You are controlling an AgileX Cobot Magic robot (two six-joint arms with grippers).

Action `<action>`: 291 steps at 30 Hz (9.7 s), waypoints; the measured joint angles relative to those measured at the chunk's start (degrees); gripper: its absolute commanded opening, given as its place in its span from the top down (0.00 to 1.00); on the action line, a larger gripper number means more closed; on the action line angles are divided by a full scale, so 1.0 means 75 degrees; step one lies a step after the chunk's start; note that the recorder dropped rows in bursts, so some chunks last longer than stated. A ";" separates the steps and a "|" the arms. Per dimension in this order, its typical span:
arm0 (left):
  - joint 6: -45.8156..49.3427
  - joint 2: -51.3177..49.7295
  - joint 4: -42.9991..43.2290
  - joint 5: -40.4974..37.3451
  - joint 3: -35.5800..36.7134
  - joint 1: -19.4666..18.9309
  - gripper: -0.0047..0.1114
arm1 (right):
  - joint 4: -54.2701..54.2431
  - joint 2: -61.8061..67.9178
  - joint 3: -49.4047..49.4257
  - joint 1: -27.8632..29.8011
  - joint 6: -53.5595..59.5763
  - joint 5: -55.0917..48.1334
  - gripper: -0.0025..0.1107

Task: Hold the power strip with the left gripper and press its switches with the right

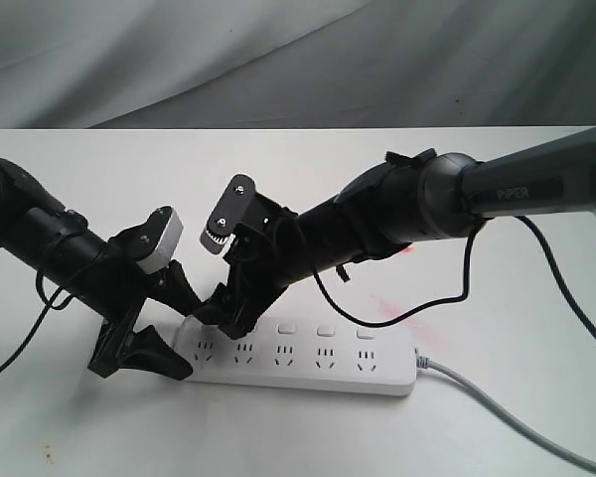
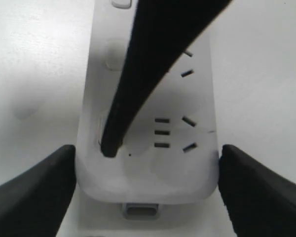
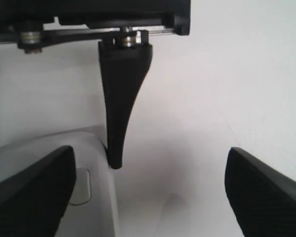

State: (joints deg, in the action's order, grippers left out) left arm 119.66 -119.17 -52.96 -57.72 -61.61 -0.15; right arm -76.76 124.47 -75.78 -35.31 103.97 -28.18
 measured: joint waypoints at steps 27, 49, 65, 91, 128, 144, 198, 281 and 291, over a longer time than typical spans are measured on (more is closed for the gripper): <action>0.0000 0.0000 0.0000 0.0000 0.0000 0.0000 0.55 | 0.0252 0.0112 -0.0045 0.0000 -0.0183 -0.0134 0.31; 0.0000 0.0000 0.0000 0.0000 0.0000 0.0000 0.55 | 0.0334 -0.0115 -0.0060 0.0000 -0.0283 -0.0078 0.31; 0.0000 0.0000 0.0000 0.0014 0.0000 0.0000 0.55 | 0.1136 0.0212 -0.0172 0.0000 -0.1407 0.0073 0.31; -0.0015 0.0000 0.0000 0.0014 0.0000 0.0000 0.55 | 0.1534 -0.1064 0.0380 0.0884 -0.1064 -0.0732 0.31; -0.0015 0.0000 0.0000 0.0014 0.0000 0.0000 0.55 | 0.1769 -0.0326 0.0423 0.0533 -0.1445 -0.0236 0.31; -0.0015 0.0000 0.0000 0.0014 0.0000 0.0000 0.55 | 0.2173 -0.0297 0.0528 0.0533 -0.2065 -0.0151 0.31; -0.0015 0.0000 -0.0015 0.0014 0.0000 0.0000 0.55 | 0.2019 -0.0995 0.1107 0.1132 -0.1326 -0.0500 0.31; -0.0001 0.0000 -0.0015 0.0014 0.0000 0.0000 0.55 | 0.2707 -0.1534 0.1960 0.1659 -0.1889 -0.0231 0.31; -0.0001 0.0000 -0.0015 0.0014 0.0000 0.0000 0.55 | 0.2312 -0.1340 0.2082 0.1659 -0.2070 -0.0193 0.31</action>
State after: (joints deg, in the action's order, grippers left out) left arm 119.65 -119.17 -53.07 -57.62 -61.61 -0.15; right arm -59.41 114.42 -60.16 -22.87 88.44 -29.63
